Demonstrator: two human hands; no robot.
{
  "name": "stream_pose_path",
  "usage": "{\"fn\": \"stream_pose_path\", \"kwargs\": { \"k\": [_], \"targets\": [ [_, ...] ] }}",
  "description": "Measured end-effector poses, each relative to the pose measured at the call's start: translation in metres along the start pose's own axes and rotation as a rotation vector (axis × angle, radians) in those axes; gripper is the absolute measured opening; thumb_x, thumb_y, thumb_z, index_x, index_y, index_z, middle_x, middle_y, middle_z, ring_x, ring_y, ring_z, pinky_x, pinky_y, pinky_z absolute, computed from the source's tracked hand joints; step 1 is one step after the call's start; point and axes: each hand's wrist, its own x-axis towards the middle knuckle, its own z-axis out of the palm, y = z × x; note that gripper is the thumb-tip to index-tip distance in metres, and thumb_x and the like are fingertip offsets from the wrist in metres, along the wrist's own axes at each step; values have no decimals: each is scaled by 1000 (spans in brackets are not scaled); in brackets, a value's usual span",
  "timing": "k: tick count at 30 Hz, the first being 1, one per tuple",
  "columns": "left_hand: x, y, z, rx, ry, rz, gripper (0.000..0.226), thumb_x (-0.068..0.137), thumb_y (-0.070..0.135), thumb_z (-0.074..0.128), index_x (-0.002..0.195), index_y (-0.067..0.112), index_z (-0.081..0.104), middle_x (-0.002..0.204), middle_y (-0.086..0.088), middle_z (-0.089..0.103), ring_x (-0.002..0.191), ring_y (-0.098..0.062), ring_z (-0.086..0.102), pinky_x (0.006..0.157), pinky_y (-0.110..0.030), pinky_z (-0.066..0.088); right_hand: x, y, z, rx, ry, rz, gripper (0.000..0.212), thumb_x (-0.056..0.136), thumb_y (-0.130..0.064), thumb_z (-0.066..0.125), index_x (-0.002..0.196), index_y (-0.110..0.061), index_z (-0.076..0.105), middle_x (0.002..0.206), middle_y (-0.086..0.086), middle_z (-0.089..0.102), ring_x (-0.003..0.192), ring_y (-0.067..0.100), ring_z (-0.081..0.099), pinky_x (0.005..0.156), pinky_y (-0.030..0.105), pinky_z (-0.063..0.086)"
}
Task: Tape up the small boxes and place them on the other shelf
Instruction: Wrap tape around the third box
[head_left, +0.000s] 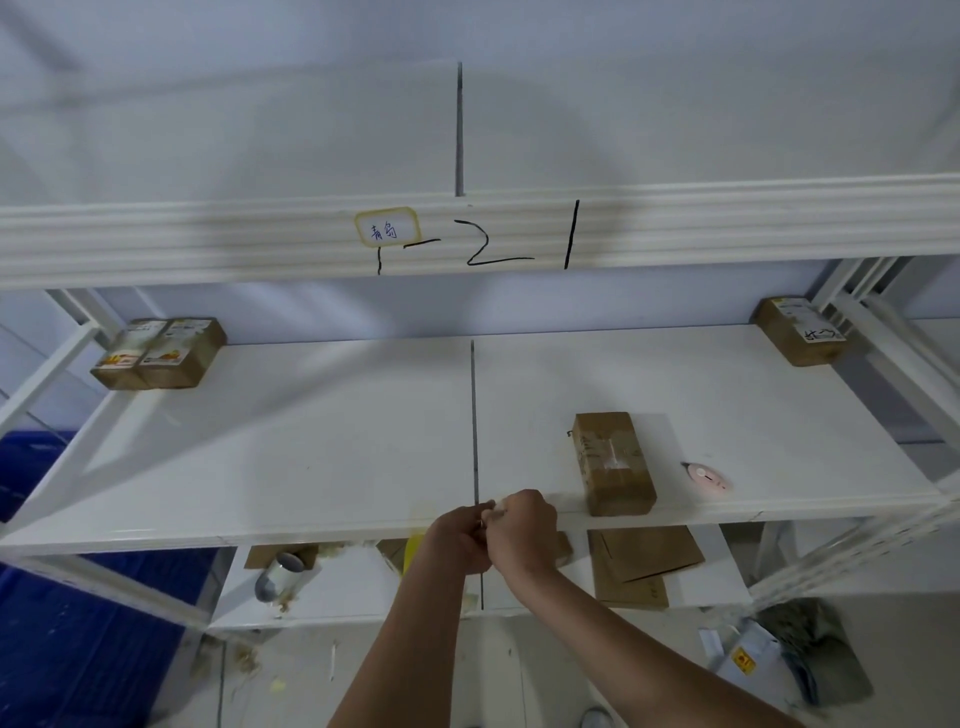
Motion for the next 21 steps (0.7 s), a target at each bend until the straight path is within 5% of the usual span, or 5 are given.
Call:
{"fn": "stream_pose_path", "kwargs": {
  "k": [4,8,11,14,21],
  "targets": [
    [-24,-7,4,-96,-100,-5,25,99,10,56,81,-5,64,61,-16,67,51,-28,69,50,-35,59,-4,-1,1,-37,10,-33,16,95,-15,63,84,-7,70,82,2,70,75,14,65,50,18,37],
    [-39,-9,5,-271,-202,-20,41,105,12,43,77,-10,63,63,-18,65,72,-25,64,72,-32,52,-9,-5,7,-28,39,-136,18,95,-14,61,81,-10,72,79,0,71,77,13,68,63,21,51],
    [-52,-2,6,-251,-310,101,25,99,18,51,90,-1,62,71,-12,67,67,-21,71,61,-28,58,-10,-15,9,35,42,-227,20,96,-15,60,83,-12,74,80,-1,71,79,13,69,69,20,52],
    [-62,7,12,-175,-219,203,17,83,15,71,95,4,67,78,-8,72,74,-20,69,68,-30,56,-1,-20,-1,104,20,-251,30,97,-22,60,72,-13,74,68,-2,70,64,10,69,63,26,60],
    [-74,0,32,2,-69,474,15,93,12,69,108,9,69,95,-10,78,85,-27,75,68,-36,59,32,-9,-44,284,-152,29,22,89,-2,65,68,-4,69,78,16,75,64,22,75,66,33,63]
  ]
}}
